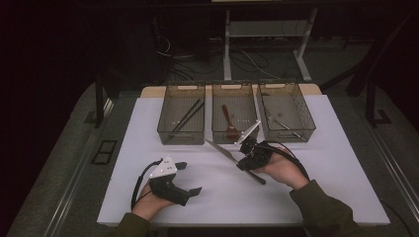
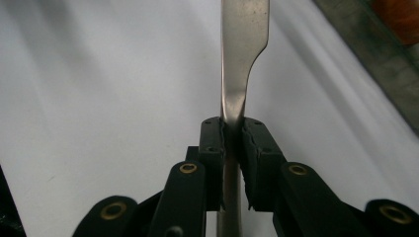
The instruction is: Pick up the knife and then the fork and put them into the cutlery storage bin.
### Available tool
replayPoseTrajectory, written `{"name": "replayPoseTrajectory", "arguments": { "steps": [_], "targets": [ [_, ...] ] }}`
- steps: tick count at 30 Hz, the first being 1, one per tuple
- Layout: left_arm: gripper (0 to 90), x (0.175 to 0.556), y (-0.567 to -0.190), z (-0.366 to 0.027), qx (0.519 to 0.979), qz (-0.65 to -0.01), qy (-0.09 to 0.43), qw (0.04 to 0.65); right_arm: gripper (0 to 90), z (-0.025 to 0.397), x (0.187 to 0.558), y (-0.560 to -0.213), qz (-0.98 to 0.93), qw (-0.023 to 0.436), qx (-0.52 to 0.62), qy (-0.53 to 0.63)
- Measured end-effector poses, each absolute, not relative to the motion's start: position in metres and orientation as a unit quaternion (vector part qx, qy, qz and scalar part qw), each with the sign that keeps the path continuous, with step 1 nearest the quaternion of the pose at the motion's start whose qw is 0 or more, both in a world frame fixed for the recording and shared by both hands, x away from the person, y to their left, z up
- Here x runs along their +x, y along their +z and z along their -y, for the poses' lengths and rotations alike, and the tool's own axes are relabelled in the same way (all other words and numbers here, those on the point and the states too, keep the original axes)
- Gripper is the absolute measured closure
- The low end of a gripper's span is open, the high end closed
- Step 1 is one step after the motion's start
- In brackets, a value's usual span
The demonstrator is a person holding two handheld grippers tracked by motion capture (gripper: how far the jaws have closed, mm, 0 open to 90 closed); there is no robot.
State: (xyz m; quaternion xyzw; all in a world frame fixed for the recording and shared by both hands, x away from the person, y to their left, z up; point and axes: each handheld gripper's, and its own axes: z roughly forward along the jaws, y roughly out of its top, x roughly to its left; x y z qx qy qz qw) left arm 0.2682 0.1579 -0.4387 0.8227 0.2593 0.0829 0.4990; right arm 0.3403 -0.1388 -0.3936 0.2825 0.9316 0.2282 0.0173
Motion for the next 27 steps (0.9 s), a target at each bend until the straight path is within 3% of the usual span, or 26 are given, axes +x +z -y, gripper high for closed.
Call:
{"name": "replayPoseTrajectory", "arguments": {
  "steps": [27],
  "targets": [
    [0.0, 0.269, -0.439, -0.158, 0.823, -0.259, 0.084, 0.499, 79.0, 0.207, 0.356, -0.358, -0.855, 0.040, 0.349, 0.381]
  ]
}}
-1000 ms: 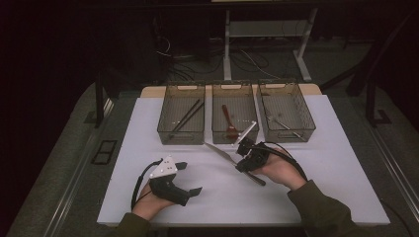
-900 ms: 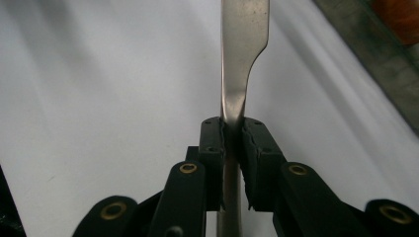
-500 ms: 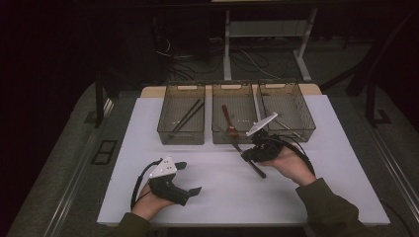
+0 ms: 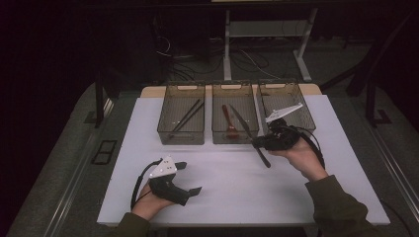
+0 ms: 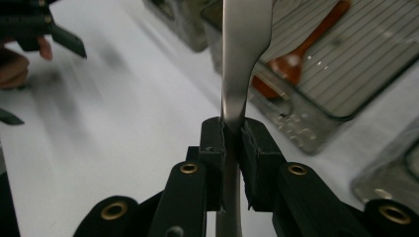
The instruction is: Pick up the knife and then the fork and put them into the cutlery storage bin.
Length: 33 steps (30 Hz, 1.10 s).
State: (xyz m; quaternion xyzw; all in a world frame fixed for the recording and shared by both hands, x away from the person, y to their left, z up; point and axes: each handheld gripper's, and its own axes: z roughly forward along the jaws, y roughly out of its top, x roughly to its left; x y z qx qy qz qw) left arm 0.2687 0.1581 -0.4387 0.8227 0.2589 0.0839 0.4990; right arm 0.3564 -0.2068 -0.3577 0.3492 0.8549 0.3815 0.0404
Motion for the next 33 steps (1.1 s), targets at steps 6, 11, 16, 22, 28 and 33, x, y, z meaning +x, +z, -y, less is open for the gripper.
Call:
{"name": "replayPoseTrajectory", "arguments": {
  "steps": [6, 11, 16, 22, 28, 33],
  "targets": [
    [0.0, 0.269, -0.438, -0.158, 0.821, -0.260, 0.085, 0.501, 79.0, 0.226, 0.357, -0.346, -0.834, 0.059, 0.362, 0.413],
    [0.0, 0.270, -0.438, -0.158, 0.820, -0.259, 0.086, 0.503, 79.0, 0.242, 0.358, -0.337, -0.817, 0.074, 0.372, 0.435],
    [0.0, 0.272, -0.438, -0.159, 0.818, -0.259, 0.087, 0.506, 79.0, 0.256, 0.360, -0.331, -0.803, 0.089, 0.383, 0.448],
    [0.0, 0.272, -0.438, -0.159, 0.817, -0.261, 0.086, 0.507, 79.0, 0.271, 0.369, -0.325, -0.789, 0.104, 0.400, 0.455],
    [0.0, 0.272, -0.438, -0.158, 0.818, -0.261, 0.085, 0.505, 79.0, 0.283, 0.381, -0.315, -0.781, 0.127, 0.410, 0.453],
    [0.0, 0.272, -0.438, -0.159, 0.817, -0.262, 0.085, 0.507, 79.0, 0.291, 0.395, -0.307, -0.776, 0.143, 0.420, 0.449]
  ]
}}
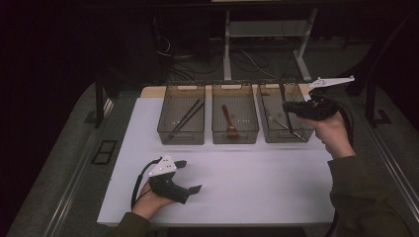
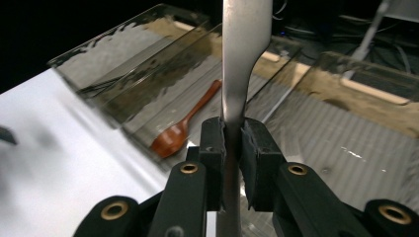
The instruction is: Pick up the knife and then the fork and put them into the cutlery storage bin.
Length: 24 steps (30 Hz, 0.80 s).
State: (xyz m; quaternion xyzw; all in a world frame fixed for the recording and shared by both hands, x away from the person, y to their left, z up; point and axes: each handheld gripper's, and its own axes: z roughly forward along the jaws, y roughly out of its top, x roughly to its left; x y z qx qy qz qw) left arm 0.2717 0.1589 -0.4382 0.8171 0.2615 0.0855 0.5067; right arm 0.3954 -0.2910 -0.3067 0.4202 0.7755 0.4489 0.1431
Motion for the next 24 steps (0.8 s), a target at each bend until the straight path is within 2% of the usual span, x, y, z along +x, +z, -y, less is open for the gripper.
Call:
{"name": "replayPoseTrajectory", "arguments": {
  "steps": [10, 24],
  "targets": [
    [0.0, 0.271, -0.438, -0.159, 0.818, -0.260, 0.085, 0.506, 79.0, 0.304, 0.428, -0.305, -0.764, 0.165, 0.447, 0.435],
    [0.0, 0.270, -0.438, -0.160, 0.818, -0.261, 0.084, 0.506, 78.9, 0.314, 0.461, -0.341, -0.780, 0.173, 0.482, 0.359]
  ]
}}
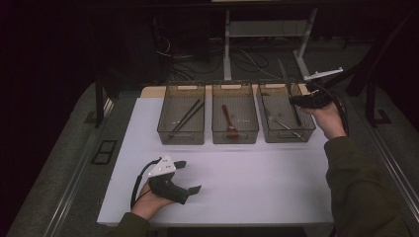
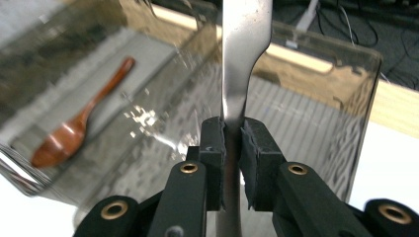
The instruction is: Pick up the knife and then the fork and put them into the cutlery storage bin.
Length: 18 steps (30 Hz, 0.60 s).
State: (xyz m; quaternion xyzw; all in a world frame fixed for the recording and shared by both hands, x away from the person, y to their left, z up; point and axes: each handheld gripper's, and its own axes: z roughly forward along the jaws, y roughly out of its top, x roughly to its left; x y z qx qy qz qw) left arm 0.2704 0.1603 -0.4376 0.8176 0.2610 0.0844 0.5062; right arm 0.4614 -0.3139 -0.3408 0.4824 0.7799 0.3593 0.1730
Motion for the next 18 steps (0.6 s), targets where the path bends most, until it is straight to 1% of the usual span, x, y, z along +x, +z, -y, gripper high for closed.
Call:
{"name": "replayPoseTrajectory", "arguments": {
  "steps": [8, 18],
  "targets": [
    [0.0, 0.270, -0.438, -0.159, 0.818, -0.260, 0.084, 0.506, 78.9, 0.319, 0.469, -0.360, -0.798, 0.161, 0.497, 0.299],
    [0.0, 0.270, -0.438, -0.159, 0.819, -0.260, 0.083, 0.505, 79.0, 0.321, 0.472, -0.375, -0.807, 0.141, 0.507, 0.268]
  ]
}}
